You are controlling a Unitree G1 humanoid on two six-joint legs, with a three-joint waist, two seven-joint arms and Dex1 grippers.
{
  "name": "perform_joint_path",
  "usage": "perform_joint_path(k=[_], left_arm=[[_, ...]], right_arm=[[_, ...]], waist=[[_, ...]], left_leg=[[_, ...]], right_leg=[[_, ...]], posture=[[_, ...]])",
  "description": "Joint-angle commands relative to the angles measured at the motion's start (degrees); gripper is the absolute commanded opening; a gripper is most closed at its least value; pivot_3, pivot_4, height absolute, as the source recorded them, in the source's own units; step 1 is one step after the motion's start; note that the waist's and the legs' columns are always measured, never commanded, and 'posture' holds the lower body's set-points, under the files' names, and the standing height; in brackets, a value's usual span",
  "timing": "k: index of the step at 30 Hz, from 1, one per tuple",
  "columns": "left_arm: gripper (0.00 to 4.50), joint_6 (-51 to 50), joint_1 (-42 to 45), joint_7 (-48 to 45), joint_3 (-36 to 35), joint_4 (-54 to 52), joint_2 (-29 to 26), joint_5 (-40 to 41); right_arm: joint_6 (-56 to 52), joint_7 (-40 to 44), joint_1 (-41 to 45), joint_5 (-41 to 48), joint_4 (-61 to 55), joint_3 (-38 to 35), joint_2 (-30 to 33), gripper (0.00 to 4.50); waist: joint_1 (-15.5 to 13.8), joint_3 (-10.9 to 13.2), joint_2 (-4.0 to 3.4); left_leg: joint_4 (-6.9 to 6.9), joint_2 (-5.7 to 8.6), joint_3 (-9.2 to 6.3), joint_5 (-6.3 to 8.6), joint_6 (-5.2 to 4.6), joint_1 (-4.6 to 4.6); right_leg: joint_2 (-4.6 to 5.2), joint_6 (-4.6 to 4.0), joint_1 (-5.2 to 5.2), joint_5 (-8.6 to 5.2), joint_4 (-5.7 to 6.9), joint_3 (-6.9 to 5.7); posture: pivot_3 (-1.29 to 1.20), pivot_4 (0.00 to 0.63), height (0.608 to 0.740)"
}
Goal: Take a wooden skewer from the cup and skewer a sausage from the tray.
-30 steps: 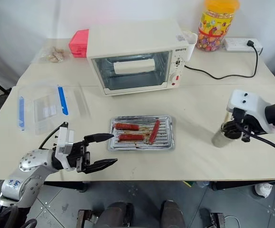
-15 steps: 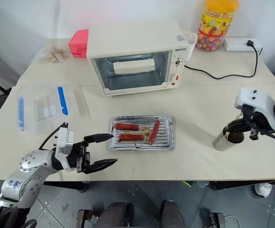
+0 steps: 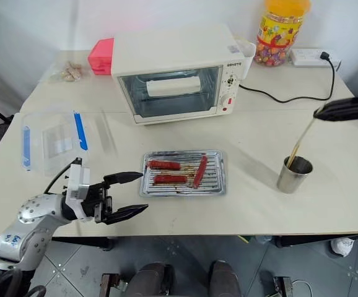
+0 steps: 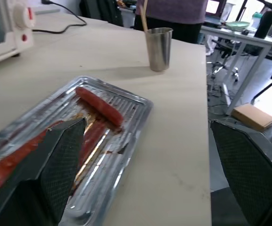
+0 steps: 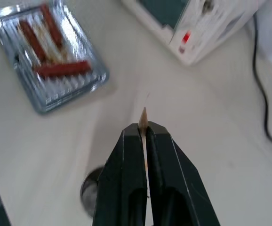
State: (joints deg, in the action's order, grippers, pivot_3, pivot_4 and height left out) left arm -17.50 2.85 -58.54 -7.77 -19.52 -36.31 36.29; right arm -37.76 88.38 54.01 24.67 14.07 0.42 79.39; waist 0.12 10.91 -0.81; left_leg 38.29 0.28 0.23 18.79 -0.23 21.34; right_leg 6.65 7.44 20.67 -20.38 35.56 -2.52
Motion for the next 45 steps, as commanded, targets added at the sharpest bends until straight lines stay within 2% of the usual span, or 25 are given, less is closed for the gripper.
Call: perform_joint_path(k=[1, 6, 10, 15, 19, 26, 37, 45], left_arm=[[4.50, 0.1, -0.6, -0.9, -2.0, -1.2, -0.9, 1.6], [4.50, -0.4, -1.6, -0.4, -3.1, -2.2, -1.0, 2.3], [4.50, -1.2, -1.6, 0.5, -3.8, -2.5, -0.6, 3.2], [4.50, -2.1, 1.2, 2.3, -3.0, -2.0, 0.6, 3.8], [4.50, -4.9, 4.0, 4.4, -2.6, -1.5, 2.8, 6.5], [4.50, -5.3, 5.9, 7.3, -1.0, -2.2, 7.6, 6.8], [4.50, -3.8, 12.7, 12.6, 4.1, 3.5, 17.6, 4.3], [4.50, -7.2, 17.0, 14.6, 4.0, 5.2, 24.3, 10.4]], right_arm=[[-2.8, 4.1, 2.3, 3.9, -0.5, 0.2, -0.6, 0.06], [-7.6, 3.6, 2.3, 9.2, -3.9, -0.4, -4.3, 0.06], [-13.4, -2.7, -2.7, 17.9, -9.9, -6.2, -12.5, 0.06], [-13.3, -10.6, -15.4, 23.6, -20.7, -11.3, -24.1, 0.06], [-16.4, -18.8, -17.4, 29.6, -23.4, -13.3, -32.5, 0.06], [-13.0, -29.3, -18.5, 31.0, -23.4, -14.2, -44.8, 0.06], [-15.4, -32.4, -18.6, 35.7, -23.8, -13.5, -47.4, 0.06], [-15.7, -33.6, -18.5, 36.9, -23.8, -12.5, -48.4, 0.06]], waist=[[0.0, 0.0, 0.00], [0.0, 0.0, 0.00], [0.0, 0.0, 0.07], [-0.6, 0.0, 0.17], [-1.0, 0.0, 0.16], [-0.9, 0.0, 0.25], [-1.3, 0.0, 0.26], [-1.2, 0.0, 0.27]], left_leg=[[0.00, 0.00, 0.00, 0.00, 0.00, 0.00], [-0.02, 0.00, 0.01, 0.00, 0.00, 0.01], [0.01, -0.05, -0.01, 0.01, 0.02, 0.01], [0.08, -0.02, -0.22, 0.01, 0.02, 0.07], [0.52, 0.07, -0.23, 0.02, -0.01, 0.30], [0.68, 0.06, -0.38, 0.04, 0.01, 0.29], [0.70, 0.08, -0.38, 0.05, 0.00, 0.30], [0.69, 0.05, -0.36, 0.06, -0.01, 0.30]], right_leg=[[0.00, 0.00, 0.00, 0.00, 0.00, 0.00], [0.01, 0.00, 0.02, 0.00, 0.01, 0.01], [0.02, 0.00, 0.01, 0.00, 0.04, -0.01], [-0.03, 0.00, -0.05, 0.00, 0.10, -0.25], [-0.04, 0.02, 0.05, 0.01, 0.28, -0.26], [-0.08, 0.02, -0.04, 0.02, 0.33, -0.31], [-0.11, 0.02, -0.05, 0.02, 0.33, -0.32], [-0.13, 0.03, -0.03, 0.02, 0.34, -0.31]], posture=[[0.00, 0.150, 0.740], [0.00, 0.150, 0.740], [0.00, 0.150, 0.740], [0.00, 0.150, 0.740], [0.00, 0.150, 0.740], [0.00, 0.150, 0.740], [0.00, 0.150, 0.740], [0.00, 0.150, 0.740]])
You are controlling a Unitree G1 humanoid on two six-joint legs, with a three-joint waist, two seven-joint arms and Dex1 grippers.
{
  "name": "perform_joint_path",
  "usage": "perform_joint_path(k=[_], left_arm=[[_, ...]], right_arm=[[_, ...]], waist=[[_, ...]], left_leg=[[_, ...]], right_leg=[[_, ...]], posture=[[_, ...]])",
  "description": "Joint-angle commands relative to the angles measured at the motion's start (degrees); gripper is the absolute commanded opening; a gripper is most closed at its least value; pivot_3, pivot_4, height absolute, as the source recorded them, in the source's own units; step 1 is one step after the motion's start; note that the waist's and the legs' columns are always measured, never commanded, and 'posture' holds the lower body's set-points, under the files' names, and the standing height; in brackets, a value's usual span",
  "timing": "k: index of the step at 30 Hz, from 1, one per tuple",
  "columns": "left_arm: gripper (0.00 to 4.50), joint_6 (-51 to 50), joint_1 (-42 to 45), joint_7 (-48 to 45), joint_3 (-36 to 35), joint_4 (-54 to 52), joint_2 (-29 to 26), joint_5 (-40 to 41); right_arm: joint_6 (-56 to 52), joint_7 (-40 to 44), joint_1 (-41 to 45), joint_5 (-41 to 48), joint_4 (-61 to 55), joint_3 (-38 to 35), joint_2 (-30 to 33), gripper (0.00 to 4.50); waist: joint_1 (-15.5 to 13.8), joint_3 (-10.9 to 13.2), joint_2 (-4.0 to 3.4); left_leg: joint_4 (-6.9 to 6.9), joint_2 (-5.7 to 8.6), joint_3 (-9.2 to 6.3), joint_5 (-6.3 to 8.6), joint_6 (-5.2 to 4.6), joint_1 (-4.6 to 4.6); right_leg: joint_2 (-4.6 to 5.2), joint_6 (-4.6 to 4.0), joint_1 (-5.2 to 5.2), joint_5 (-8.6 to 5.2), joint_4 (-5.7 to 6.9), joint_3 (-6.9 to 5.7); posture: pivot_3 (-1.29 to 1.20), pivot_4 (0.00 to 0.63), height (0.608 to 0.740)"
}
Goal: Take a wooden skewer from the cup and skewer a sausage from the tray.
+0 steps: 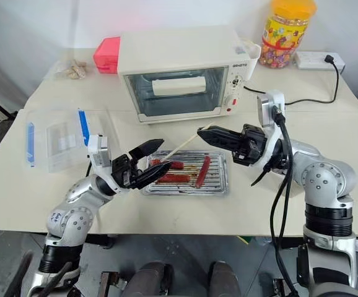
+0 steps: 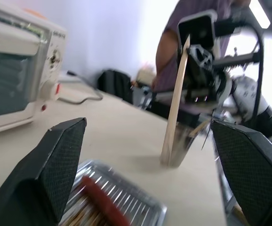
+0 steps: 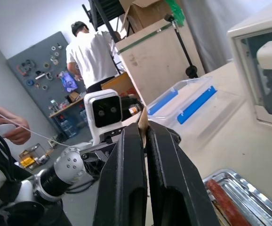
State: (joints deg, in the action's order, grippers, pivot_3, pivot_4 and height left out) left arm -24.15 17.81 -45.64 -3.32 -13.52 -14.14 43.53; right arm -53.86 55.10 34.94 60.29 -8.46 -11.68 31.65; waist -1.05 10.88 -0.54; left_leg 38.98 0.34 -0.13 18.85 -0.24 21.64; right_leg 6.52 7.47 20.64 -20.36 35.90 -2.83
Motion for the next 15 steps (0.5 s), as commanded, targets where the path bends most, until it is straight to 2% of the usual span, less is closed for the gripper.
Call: perform_joint_path(k=[1, 15], left_arm=[[4.50, -0.8, 2.6, 2.2, -0.7, -0.5, 3.0, 3.6], [4.50, -2.9, 2.0, 2.2, 1.2, -0.8, 5.0, 4.1]], right_arm=[[0.5, -0.4, 0.5, 1.3, -1.2, -0.3, -0.8, 0.06], [0.2, -1.3, 0.8, 2.2, -0.9, -0.6, -1.8, 0.06]], waist=[[-0.2, 0.0, 0.01], [-0.1, 0.0, 0.02]], left_leg=[[0.01, 0.00, -0.01, 0.00, 0.00, 0.00], [0.02, 0.02, -0.01, 0.00, 0.00, 0.01]], right_leg=[[0.00, 0.00, -0.02, 0.00, -0.01, -0.01], [-0.01, 0.01, -0.01, 0.00, -0.02, 0.00]], posture=[[0.00, 0.150, 0.740], [0.00, 0.150, 0.740]])
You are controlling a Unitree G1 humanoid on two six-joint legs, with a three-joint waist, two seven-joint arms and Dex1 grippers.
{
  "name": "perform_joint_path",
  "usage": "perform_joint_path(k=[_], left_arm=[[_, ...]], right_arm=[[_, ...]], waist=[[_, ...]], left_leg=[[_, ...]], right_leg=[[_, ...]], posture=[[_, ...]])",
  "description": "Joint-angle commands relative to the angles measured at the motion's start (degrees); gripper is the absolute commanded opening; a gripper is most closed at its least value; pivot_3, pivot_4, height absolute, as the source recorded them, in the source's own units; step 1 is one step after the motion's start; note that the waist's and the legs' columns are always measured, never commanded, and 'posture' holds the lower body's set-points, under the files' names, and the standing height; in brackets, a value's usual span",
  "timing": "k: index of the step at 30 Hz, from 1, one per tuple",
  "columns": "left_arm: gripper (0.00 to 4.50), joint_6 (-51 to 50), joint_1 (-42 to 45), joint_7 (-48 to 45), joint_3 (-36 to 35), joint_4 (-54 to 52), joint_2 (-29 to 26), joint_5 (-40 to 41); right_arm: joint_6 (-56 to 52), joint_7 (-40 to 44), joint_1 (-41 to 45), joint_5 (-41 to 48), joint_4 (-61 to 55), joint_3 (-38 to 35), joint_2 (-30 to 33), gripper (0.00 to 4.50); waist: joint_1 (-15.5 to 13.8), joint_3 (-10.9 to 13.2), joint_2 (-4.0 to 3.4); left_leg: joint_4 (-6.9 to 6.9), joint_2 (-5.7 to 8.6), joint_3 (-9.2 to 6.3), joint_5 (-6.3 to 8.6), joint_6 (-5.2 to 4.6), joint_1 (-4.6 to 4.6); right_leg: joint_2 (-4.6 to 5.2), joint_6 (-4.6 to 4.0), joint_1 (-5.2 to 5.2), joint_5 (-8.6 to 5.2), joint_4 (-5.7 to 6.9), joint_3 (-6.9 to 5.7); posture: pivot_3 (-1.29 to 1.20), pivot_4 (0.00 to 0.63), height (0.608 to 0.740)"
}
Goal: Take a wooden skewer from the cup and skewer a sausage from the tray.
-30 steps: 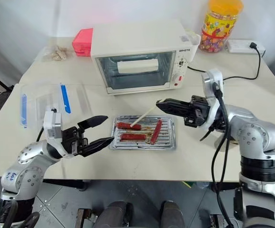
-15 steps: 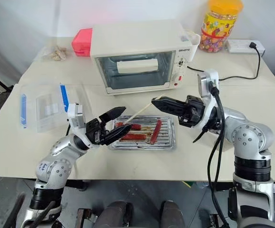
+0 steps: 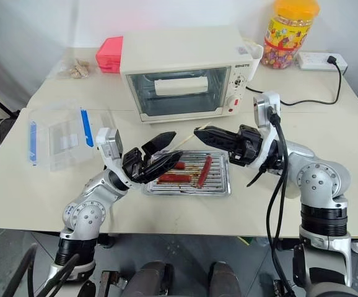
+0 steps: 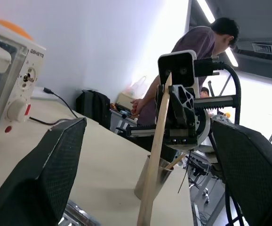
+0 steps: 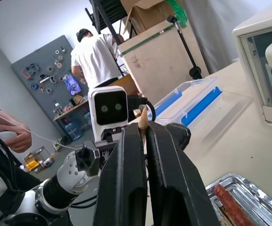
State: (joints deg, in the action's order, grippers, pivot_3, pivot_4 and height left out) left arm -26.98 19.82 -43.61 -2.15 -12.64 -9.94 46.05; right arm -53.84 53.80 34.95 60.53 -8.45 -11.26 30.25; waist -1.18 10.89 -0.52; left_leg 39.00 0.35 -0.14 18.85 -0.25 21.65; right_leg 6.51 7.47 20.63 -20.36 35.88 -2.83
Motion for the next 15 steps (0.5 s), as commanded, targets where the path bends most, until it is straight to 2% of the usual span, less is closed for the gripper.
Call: perform_joint_path(k=[1, 3, 6, 15], left_arm=[[4.31, -0.1, -0.1, 0.1, 0.0, -1.7, 0.9, 1.7], [3.93, -0.1, -0.1, 0.2, 0.0, -1.7, 1.2, 1.7], [3.11, -0.2, -0.2, 0.1, 0.1, -1.7, 1.4, 1.7], [0.46, -0.9, -1.2, 0.2, 0.7, -2.5, 1.2, 2.1]], right_arm=[[0.2, -0.1, 0.6, 2.0, -0.9, -1.0, -0.4, 0.01], [0.3, 0.0, 0.4, 1.9, -0.9, -0.9, -0.4, 0.00], [0.5, 0.0, 0.3, 1.8, -0.8, -0.9, -0.4, 0.00], [0.8, -0.1, 0.0, 1.7, -0.2, -1.3, -0.5, 0.00]], waist=[[0.0, 0.0, 0.00], [0.0, 0.0, 0.00], [0.0, 0.0, 0.00], [0.0, 0.0, 0.00]], left_leg=[[0.00, 0.00, 0.00, 0.00, 0.00, 0.00], [0.00, 0.00, 0.00, 0.00, 0.00, 0.00], [0.00, 0.00, 0.00, 0.00, 0.00, 0.00], [-0.01, 0.00, 0.00, 0.00, 0.00, 0.00]], right_leg=[[0.00, 0.00, 0.00, 0.00, 0.00, 0.00], [0.01, 0.00, 0.00, 0.00, -0.01, -0.01], [0.00, 0.00, 0.00, 0.00, -0.01, 0.00], [0.00, 0.00, 0.00, 0.00, -0.02, 0.00]], posture=[[0.00, 0.150, 0.740], [0.00, 0.150, 0.740], [0.00, 0.150, 0.740], [0.00, 0.150, 0.740]])
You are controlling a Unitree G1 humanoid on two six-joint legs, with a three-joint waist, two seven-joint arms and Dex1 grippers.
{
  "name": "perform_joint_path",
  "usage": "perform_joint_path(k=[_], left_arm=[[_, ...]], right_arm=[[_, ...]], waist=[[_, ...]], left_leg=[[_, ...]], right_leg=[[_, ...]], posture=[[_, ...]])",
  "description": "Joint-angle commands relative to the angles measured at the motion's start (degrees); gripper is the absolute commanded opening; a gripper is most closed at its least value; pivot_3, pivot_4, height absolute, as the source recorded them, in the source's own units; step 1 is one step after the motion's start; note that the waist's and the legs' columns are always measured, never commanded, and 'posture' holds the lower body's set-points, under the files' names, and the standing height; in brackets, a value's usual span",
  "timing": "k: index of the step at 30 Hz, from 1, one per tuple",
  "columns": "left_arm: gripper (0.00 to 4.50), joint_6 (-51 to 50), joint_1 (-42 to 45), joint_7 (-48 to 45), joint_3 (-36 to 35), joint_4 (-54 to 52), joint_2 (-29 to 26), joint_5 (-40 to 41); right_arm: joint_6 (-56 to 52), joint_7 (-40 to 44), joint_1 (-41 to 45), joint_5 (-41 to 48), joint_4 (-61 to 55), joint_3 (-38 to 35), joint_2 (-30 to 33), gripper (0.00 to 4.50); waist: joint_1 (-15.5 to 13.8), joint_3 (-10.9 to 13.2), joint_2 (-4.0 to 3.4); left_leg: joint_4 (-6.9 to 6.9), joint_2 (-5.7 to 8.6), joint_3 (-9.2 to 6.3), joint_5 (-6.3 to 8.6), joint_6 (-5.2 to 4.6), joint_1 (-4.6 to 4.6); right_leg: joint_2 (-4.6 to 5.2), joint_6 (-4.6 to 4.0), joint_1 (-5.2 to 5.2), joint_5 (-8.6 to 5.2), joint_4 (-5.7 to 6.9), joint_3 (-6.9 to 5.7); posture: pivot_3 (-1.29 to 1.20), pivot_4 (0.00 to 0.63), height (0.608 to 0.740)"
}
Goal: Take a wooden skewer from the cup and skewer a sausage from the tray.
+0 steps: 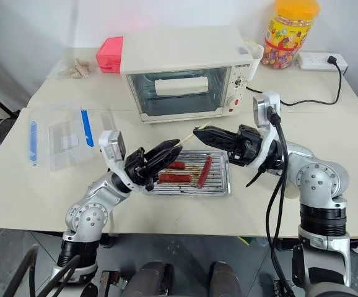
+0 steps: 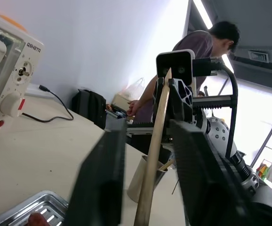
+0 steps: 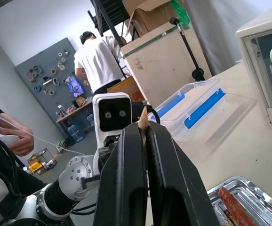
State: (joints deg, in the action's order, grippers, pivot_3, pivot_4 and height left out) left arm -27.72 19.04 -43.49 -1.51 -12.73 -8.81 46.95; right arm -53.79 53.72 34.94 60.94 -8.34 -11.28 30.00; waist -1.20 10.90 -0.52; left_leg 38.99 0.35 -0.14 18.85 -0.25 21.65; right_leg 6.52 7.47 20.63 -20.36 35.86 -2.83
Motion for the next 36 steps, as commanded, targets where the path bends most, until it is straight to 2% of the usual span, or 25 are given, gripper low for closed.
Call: perform_joint_path(k=[1, 2, 10, 11, 13, 14, 15, 18, 20, 24, 31, 36], left_arm=[[0.15, -0.2, -0.4, 0.2, 0.0, -2.4, 0.1, 1.3], [0.03, -0.3, -0.4, 0.3, -0.1, -2.4, 0.2, 1.5], [0.03, -2.0, 0.8, 3.0, -2.1, -2.2, 1.0, 4.5], [0.00, -2.1, 1.0, 3.1, -2.3, -2.3, 0.8, 4.6], [0.00, -2.3, 1.1, 3.4, -2.9, -2.8, 0.1, 4.6], [0.00, -2.4, 1.0, 3.4, -3.3, -3.2, -0.5, 4.5], [0.00, -2.4, 0.9, 3.5, -3.6, -3.4, -1.0, 4.4], [0.00, -1.9, -0.6, 2.2, -4.6, -4.7, -4.7, 3.1], [0.00, -1.0, -2.7, 0.7, -5.5, -5.8, -8.2, 1.6], [0.00, 1.8, -8.7, -3.3, -9.1, -7.1, -16.3, -1.7], [0.00, 10.3, -17.9, -8.8, -19.2, -4.6, -25.9, -6.6], [0.00, 12.1, -22.6, -11.3, -23.2, -3.3, -29.1, -7.3]], right_arm=[[0.8, -0.2, 0.1, 1.4, -0.2, -1.4, -0.4, 0.00], [0.8, -0.3, 0.2, 1.6, -0.1, -1.5, -0.4, 0.00], [-3.2, -1.3, 0.2, 4.6, 0.6, -1.2, 0.5, 0.00], [-3.3, -2.3, 0.2, 4.5, 0.6, -1.4, 0.5, 0.51], [-2.4, -2.3, 0.2, 3.2, 0.1, -1.4, 1.2, 1.02], [-2.0, -1.6, 0.1, 2.6, -0.1, -1.5, 2.1, 1.47], [-1.9, -0.9, 0.0, 2.2, -0.1, -1.5, 2.8, 1.61], [-0.3, 3.0, -0.6, -0.7, 0.2, -1.4, 7.4, 2.57], [-0.1, 4.7, -1.2, -1.3, 0.5, -2.1, 10.1, 3.23], [5.5, 8.9, -5.1, -9.0, -2.1, 0.7, 16.1, 4.48], [24.8, 12.7, -16.7, -27.5, -3.2, 6.5, 20.3, 4.48], [33.2, 16.2, -21.3, -31.7, -2.0, 6.5, 20.2, 4.48]], waist=[[0.0, 0.0, 0.00], [0.0, 0.0, 0.00], [0.0, 0.0, 0.01], [0.0, 0.0, 0.01], [0.0, 0.0, 0.01], [0.0, 0.0, 0.01], [0.0, 0.0, 0.01], [0.0, 0.0, 0.02], [0.0, 0.0, 0.02], [0.0, 0.0, 0.02], [0.0, 0.0, 0.02], [0.0, 0.0, 0.01]], left_leg=[[0.00, 0.00, 0.00, 0.00, 0.00, 0.00], [0.00, 0.00, 0.00, 0.00, 0.00, 0.00], [-0.01, 0.00, -0.01, 0.00, 0.00, 0.01], [-0.01, 0.00, -0.01, 0.00, 0.00, 0.01], [-0.01, -0.01, -0.02, 0.00, 0.00, 0.01], [-0.01, -0.01, -0.01, 0.00, 0.00, 0.01], [-0.03, -0.01, -0.01, 0.00, 0.00, 0.01], [-0.06, 0.00, -0.01, 0.00, 0.00, 0.03], [-0.08, 0.00, -0.01, 0.00, 0.00, 0.04], [-0.18, -0.02, -0.01, 0.00, 0.00, 0.04], [-0.25, -0.03, 0.02, 0.02, 0.02, 0.03], [-0.26, -0.02, 0.01, 0.02, 0.02, 0.01]], right_leg=[[0.00, 0.00, 0.00, 0.00, 0.00, 0.00], [0.00, 0.00, 0.00, 0.00, -0.01, 0.00], [0.01, 0.00, -0.01, 0.00, -0.02, 0.00], [0.01, 0.00, -0.01, 0.00, -0.02, 0.00], [0.00, 0.00, 0.00, 0.00, -0.02, 0.00], [0.00, 0.00, 0.00, 0.00, -0.03, 0.00], [0.00, 0.00, 0.00, 0.00, -0.04, -0.01], [0.00, 0.00, 0.00, 0.00, -0.09, -0.01], [0.00, 0.00, 0.01, 0.00, -0.16, -0.01], [0.00, 0.00, 0.00, 0.00, -0.25, -0.02], [0.03, 0.00, 0.01, 0.00, -0.34, 0.00], [0.09, 0.00, -0.02, 0.00, -0.50, -0.01]], posture=[[0.00, 0.150, 0.740], [0.00, 0.150, 0.740], [0.00, 0.150, 0.740], [0.00, 0.150, 0.740], [0.00, 0.150, 0.740], [0.00, 0.150, 0.740], [0.00, 0.150, 0.740], [0.00, 0.150, 0.740], [0.00, 0.150, 0.740], [0.00, 0.150, 0.740], [0.00, 0.150, 0.740], [0.00, 0.150, 0.740]])
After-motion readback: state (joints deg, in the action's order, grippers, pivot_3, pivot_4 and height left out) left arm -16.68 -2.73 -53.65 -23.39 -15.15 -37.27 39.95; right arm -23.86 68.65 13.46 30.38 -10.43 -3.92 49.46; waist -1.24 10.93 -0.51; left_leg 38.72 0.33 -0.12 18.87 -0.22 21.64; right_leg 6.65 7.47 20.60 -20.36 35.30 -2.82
